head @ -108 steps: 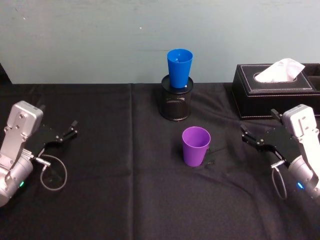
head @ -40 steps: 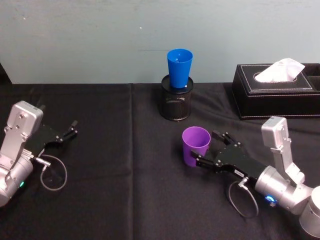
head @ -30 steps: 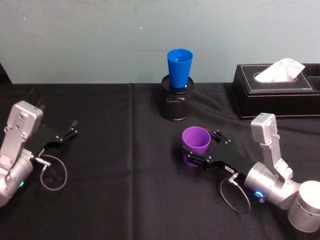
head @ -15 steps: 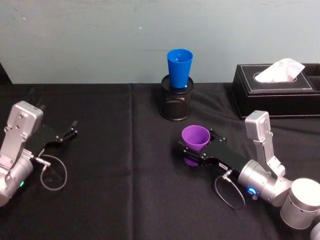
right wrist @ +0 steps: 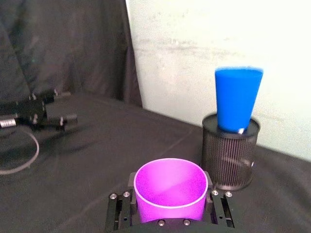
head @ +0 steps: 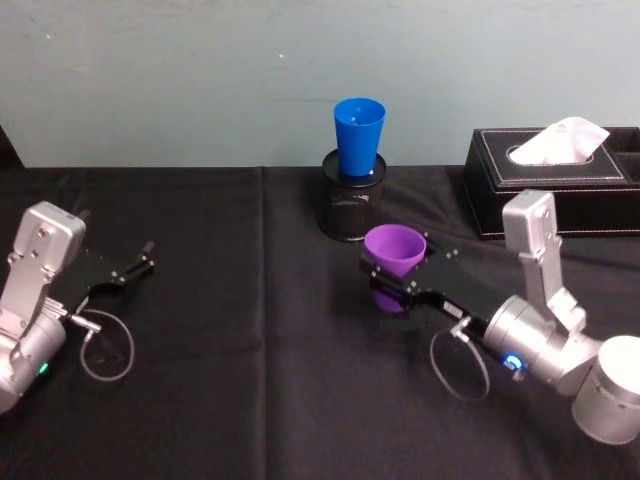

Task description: Pick up one cup with a gripper and tap it against the other cup.

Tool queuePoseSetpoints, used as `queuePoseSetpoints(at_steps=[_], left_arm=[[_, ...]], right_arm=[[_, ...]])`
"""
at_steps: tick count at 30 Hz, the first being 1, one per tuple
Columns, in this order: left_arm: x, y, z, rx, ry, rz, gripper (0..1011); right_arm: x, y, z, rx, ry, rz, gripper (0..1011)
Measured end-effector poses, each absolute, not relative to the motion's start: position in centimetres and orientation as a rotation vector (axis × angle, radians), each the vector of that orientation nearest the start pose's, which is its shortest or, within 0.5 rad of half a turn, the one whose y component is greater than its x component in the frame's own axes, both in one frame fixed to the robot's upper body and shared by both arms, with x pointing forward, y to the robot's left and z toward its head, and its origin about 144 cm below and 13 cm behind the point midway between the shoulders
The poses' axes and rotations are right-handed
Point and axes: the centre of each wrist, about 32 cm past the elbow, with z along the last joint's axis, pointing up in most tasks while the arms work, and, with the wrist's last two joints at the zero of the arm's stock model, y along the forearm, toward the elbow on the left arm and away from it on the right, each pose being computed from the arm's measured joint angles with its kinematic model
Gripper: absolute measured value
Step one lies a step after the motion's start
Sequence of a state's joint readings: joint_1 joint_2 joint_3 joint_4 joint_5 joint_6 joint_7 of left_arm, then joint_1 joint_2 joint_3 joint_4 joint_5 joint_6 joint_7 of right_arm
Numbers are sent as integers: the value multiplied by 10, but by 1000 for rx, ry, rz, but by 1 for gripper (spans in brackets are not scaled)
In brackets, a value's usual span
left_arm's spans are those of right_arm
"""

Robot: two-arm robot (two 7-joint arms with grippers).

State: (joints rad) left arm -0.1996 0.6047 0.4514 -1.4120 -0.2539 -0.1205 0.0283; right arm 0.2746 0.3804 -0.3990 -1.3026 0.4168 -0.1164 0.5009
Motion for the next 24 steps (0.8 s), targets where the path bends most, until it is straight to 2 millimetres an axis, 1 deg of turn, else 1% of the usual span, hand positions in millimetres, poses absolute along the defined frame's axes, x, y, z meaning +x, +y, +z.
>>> queuePoseSetpoints(at_steps=[4,7,10,24], left_arm=[[489,310,1140,304,-285,1248,1000],[489,310,1140,304,-285,1248,1000],[489,310,1140,304,-285,1248,1000],[489,310,1140,304,-285,1248,1000]], right_arm=[[516,-255,1156,-17,-31,-830,743],[513,-255,1167,8,-42,-839,743],[512,-255,1173,24,-49,-843,743],[511,-255,1173,29,-46,-846,743]])
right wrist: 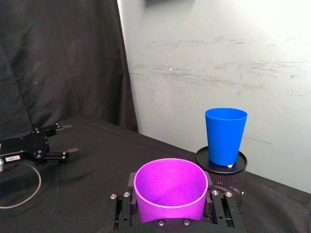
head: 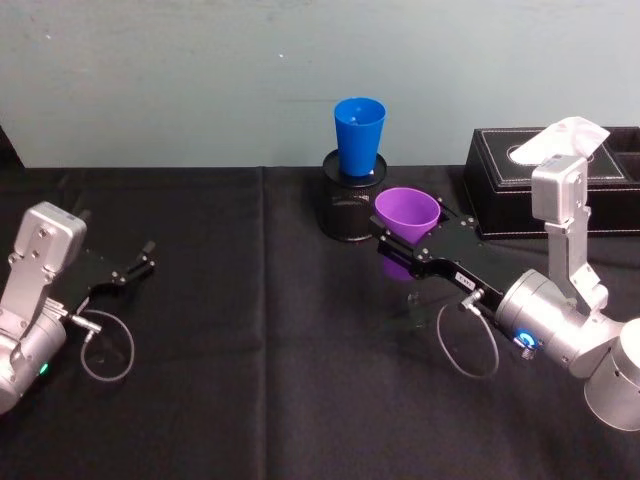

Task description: Pick up one cup with a gripper and tap it against the other cup.

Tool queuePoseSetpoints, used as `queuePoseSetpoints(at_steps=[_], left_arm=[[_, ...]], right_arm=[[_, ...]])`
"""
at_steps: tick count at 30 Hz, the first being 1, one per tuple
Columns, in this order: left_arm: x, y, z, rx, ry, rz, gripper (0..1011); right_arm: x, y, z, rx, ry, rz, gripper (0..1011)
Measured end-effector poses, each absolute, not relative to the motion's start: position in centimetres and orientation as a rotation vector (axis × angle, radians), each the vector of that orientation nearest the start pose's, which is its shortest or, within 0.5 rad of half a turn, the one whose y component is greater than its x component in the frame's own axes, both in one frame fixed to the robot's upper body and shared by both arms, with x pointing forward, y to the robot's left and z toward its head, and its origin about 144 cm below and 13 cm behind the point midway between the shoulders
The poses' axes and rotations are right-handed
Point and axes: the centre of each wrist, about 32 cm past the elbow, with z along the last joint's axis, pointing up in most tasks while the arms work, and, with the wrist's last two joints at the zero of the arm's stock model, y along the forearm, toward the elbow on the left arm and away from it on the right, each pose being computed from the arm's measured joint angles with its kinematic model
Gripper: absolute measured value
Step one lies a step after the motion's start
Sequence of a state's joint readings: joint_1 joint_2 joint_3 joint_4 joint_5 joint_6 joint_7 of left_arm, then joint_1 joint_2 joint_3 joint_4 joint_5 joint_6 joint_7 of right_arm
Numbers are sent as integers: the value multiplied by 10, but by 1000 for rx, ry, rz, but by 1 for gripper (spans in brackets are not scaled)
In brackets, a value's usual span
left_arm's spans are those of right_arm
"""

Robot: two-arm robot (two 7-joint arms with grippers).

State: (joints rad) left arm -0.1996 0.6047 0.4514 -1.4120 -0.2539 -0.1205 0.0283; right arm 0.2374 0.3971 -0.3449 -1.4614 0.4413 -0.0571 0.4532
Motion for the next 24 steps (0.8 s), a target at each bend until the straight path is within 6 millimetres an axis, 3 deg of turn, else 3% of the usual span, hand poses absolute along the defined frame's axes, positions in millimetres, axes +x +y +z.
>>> queuePoseSetpoints(at_steps=[24], left_arm=[[489,310,1140,305,-285,1248,1000]], right_arm=[[511,-255,1173,27,-46,-845,743]])
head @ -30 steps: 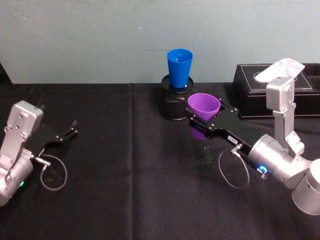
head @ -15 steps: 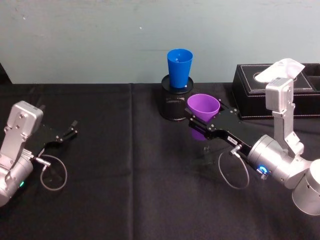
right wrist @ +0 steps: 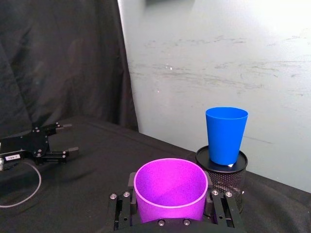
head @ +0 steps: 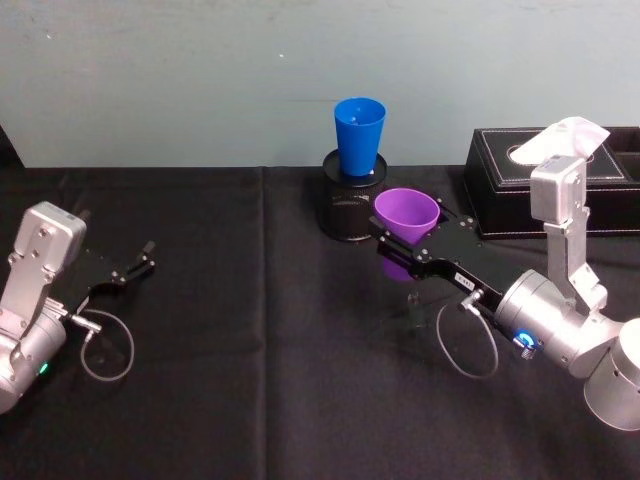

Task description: Pick up one cup with a gripper and tap it against the other cup.

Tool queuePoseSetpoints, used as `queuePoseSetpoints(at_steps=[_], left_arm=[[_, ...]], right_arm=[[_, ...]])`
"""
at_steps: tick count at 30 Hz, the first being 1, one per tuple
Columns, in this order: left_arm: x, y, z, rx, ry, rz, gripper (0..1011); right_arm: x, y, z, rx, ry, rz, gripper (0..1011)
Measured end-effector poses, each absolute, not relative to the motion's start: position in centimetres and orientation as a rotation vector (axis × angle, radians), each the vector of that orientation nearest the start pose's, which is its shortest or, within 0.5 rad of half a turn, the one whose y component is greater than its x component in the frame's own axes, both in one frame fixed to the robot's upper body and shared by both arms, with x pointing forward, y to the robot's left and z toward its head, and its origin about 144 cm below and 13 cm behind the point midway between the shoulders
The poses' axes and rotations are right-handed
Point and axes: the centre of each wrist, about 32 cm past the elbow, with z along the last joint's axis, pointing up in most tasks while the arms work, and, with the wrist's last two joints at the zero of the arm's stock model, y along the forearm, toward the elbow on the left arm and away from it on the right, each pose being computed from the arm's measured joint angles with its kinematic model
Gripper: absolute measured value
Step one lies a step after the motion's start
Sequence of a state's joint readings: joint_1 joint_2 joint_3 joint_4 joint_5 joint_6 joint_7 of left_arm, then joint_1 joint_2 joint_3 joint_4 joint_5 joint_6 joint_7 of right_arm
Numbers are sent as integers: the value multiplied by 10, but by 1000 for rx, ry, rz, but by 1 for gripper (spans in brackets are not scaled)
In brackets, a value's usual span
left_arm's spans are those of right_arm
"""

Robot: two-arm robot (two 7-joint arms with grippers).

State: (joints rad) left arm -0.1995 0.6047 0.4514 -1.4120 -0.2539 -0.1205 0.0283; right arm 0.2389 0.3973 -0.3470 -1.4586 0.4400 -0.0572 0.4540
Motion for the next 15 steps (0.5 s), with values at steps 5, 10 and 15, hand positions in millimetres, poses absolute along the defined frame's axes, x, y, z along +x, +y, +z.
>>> queuePoseSetpoints(at_steps=[5,10,15], left_arm=[[489,310,1140,304,-285,1248,1000],[489,310,1140,304,-285,1248,1000],[489,310,1140,305,-285,1248,1000]], right_arm=[[511,-255,1173,26,-46,-845,743],[511,-255,1173,26,-46,-845,743],[511,-255,1173,26,-46,-845,743]])
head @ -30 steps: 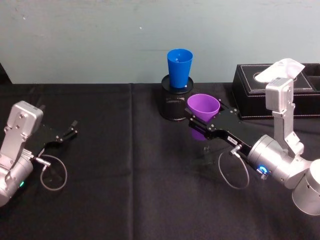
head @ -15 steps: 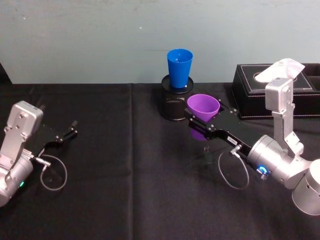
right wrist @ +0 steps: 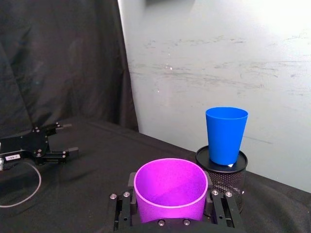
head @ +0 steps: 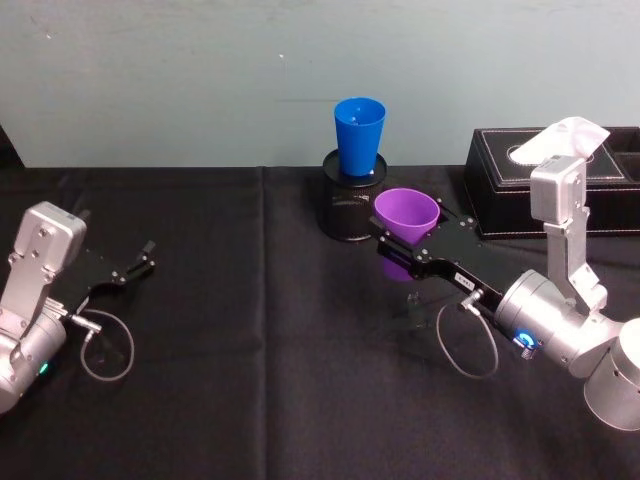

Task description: Pick up one cup with a gripper and tap it against the other cup.

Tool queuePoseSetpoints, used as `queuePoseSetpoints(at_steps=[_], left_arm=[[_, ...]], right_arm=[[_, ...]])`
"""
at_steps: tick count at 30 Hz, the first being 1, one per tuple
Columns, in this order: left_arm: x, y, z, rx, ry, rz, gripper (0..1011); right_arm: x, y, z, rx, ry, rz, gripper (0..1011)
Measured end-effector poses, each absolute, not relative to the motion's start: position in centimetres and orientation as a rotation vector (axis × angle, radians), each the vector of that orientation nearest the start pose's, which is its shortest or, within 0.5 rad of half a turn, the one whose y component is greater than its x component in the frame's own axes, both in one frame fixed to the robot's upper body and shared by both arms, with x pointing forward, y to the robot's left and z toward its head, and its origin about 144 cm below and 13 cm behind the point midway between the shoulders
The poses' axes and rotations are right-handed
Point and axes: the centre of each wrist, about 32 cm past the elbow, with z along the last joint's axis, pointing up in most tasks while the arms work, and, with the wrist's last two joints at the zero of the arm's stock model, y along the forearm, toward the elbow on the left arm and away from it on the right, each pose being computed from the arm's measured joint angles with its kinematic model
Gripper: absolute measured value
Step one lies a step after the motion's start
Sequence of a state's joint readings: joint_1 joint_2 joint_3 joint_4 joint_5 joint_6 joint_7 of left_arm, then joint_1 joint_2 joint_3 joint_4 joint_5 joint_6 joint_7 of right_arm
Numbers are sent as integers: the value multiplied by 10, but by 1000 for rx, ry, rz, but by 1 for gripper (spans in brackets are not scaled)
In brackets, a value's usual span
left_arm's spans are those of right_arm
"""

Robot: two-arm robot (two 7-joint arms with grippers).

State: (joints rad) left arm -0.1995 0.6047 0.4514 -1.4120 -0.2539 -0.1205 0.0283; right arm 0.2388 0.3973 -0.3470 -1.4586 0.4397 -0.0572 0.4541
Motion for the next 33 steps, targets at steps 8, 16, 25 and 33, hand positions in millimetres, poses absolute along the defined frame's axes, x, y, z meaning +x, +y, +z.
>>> queuePoseSetpoints(at_steps=[8,16,25,33], left_arm=[[489,310,1140,304,-285,1248,1000],[489,310,1140,304,-285,1248,1000],[489,310,1140,304,-285,1248,1000],[489,310,1140,304,-285,1248,1000]], right_arm=[[511,-255,1173,26,-46,-845,743],[511,-255,1173,26,-46,-845,743],[511,-255,1173,26,-46,-845,743],[511,-255,1173,26,-46,-845,743]])
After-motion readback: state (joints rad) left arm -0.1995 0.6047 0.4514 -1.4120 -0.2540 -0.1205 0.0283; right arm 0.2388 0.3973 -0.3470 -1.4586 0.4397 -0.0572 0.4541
